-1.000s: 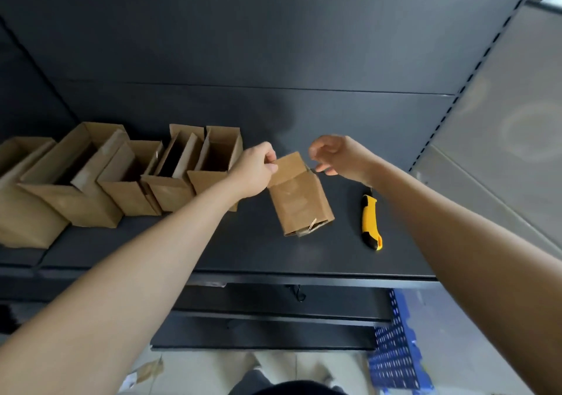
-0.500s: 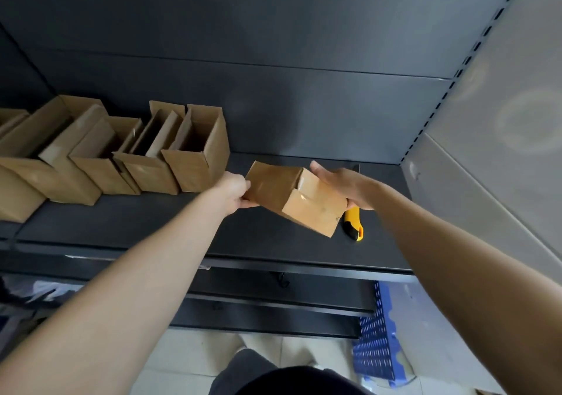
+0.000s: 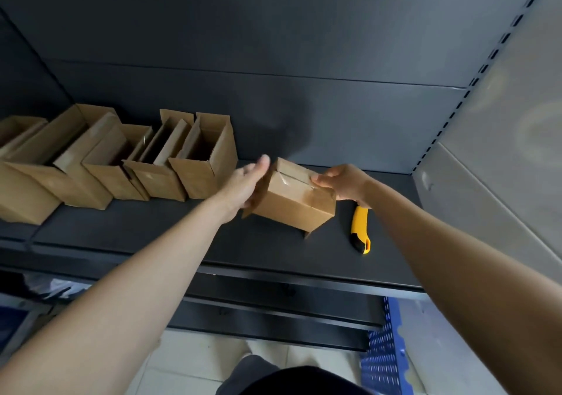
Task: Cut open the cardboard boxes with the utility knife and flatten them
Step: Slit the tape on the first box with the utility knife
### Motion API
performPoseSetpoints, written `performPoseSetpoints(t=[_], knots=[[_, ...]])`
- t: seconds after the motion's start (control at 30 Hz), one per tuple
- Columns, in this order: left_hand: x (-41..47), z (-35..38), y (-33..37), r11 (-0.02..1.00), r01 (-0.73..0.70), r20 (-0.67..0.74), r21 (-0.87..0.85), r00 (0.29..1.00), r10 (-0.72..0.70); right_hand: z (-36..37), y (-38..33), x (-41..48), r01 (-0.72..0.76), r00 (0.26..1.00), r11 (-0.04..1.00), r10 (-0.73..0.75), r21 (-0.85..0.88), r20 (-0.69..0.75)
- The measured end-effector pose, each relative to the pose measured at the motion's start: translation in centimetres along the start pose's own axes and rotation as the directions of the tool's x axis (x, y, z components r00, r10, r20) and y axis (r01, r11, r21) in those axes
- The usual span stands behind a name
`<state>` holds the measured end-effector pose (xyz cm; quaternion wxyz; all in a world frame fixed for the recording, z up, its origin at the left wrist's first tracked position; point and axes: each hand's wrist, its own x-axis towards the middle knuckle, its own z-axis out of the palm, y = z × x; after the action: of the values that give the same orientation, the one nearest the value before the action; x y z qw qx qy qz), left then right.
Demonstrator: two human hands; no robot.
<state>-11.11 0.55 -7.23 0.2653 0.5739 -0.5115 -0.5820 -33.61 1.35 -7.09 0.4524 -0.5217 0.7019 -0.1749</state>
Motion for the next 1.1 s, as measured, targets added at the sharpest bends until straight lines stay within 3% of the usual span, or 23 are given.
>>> performPoseSetpoints(t=[0.1, 0.23, 0.33, 0.4, 0.47, 0.6, 0.8, 0.9, 0.97, 1.1], knots=[[0.3, 0.1, -0.5, 0.980, 0.019, 0.074, 0.200, 0.997, -0.034, 0.3, -0.4, 0.4, 0.007, 1.000, 0.999, -0.007, 0.040, -0.004], [0.6, 0.7, -1.6, 0.981, 0.012, 0.030, 0.195, 0.999, -0.018, 0.3, 0.0, 0.8, -0.008, 0.999, 0.996, 0.012, 0.088, -0.041], [0.6, 1.2, -1.6, 0.955, -0.095, 0.052, 0.280, 0.995, 0.084, 0.0, 0.9, 1.4, 0.008, 0.993, 0.986, 0.012, 0.167, -0.119], [0.5, 1.4, -1.1, 0.900, -0.203, 0.074, 0.385, 0.979, 0.189, -0.4, 2.2, 1.8, -0.073, 0.963, 0.995, 0.053, -0.066, -0.263], [0.6, 1.5, -0.9, 0.871, -0.251, 0.111, 0.423, 0.968, 0.225, -0.4, 4.0, 1.8, -0.228, 0.936, 0.944, 0.145, -0.240, -0.320], [0.4, 1.6, -0.9, 0.873, -0.253, 0.132, 0.417, 0.967, 0.217, 0.6, 7.0, 1.7, -0.391, 0.914, 0.874, 0.332, -0.288, -0.232], [1.0, 1.3, -0.8, 0.908, -0.191, 0.128, 0.373, 0.980, 0.153, 1.4, 8.4, 1.8, -0.473, 0.863, 0.875, 0.435, -0.106, -0.257], [1.1, 1.2, -0.9, 0.890, -0.165, 0.159, 0.424, 0.981, 0.107, 0.7, 8.2, 1.6, -0.516, 0.849, 0.847, 0.485, -0.130, -0.208], [1.2, 1.1, -0.8, 0.872, -0.186, 0.179, 0.452, 0.977, 0.116, -0.2, 7.6, 1.5, -0.472, 0.869, 0.867, 0.427, -0.161, -0.250], [1.6, 1.0, -0.5, 0.866, -0.194, 0.186, 0.461, 0.975, 0.120, -3.0, 5.1, 0.3, -0.229, 0.940, 0.973, 0.226, 0.016, -0.257]])
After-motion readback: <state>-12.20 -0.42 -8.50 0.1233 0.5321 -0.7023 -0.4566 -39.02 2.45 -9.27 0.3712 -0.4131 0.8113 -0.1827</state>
